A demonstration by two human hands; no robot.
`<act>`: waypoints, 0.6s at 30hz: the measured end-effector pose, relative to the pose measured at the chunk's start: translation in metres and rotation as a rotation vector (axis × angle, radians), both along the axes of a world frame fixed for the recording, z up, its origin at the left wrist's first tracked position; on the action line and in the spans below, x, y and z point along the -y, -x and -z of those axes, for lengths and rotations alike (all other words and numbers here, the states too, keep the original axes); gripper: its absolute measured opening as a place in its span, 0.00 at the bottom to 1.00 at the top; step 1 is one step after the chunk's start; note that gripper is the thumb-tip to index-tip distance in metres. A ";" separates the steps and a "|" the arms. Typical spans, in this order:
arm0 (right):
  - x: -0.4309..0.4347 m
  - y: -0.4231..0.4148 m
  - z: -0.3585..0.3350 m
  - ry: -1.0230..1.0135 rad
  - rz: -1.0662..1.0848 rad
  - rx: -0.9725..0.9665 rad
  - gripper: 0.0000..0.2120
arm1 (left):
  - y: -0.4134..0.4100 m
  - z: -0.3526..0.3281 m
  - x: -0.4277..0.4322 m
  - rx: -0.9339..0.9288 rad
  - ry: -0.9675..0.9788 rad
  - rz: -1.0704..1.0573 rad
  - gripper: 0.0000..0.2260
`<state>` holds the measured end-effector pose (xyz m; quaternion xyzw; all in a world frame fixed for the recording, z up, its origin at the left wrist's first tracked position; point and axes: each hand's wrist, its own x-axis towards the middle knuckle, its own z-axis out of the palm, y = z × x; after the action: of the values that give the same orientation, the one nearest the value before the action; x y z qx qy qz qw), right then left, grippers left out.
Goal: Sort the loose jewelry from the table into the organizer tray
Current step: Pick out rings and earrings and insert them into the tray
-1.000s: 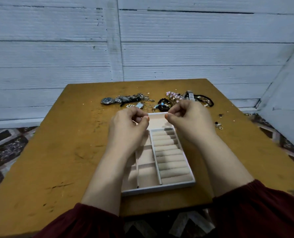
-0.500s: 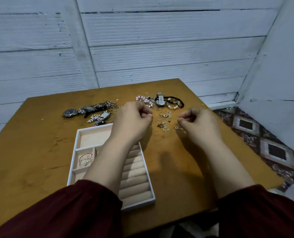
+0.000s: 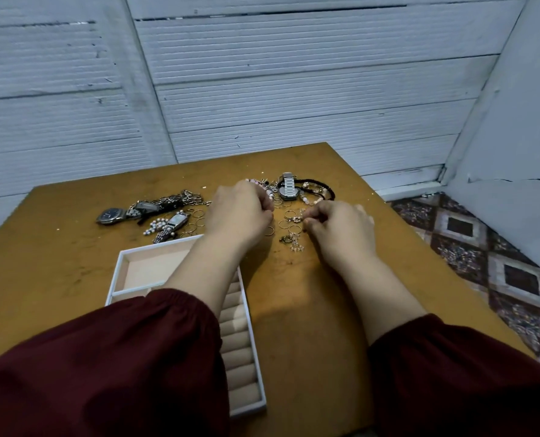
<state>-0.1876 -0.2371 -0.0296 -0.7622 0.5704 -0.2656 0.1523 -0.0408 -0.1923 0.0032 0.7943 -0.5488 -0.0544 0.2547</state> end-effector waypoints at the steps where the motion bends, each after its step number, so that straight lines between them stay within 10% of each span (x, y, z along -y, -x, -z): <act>1: 0.001 0.001 0.000 0.006 0.002 0.001 0.06 | -0.001 0.002 0.002 0.026 -0.018 0.003 0.07; 18: 0.000 0.000 0.001 0.016 -0.002 -0.023 0.09 | -0.006 0.006 0.019 0.130 -0.324 0.039 0.11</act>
<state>-0.1876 -0.2374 -0.0304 -0.7669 0.5693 -0.2612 0.1398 -0.0349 -0.2111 -0.0029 0.8160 -0.5636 -0.0954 0.0861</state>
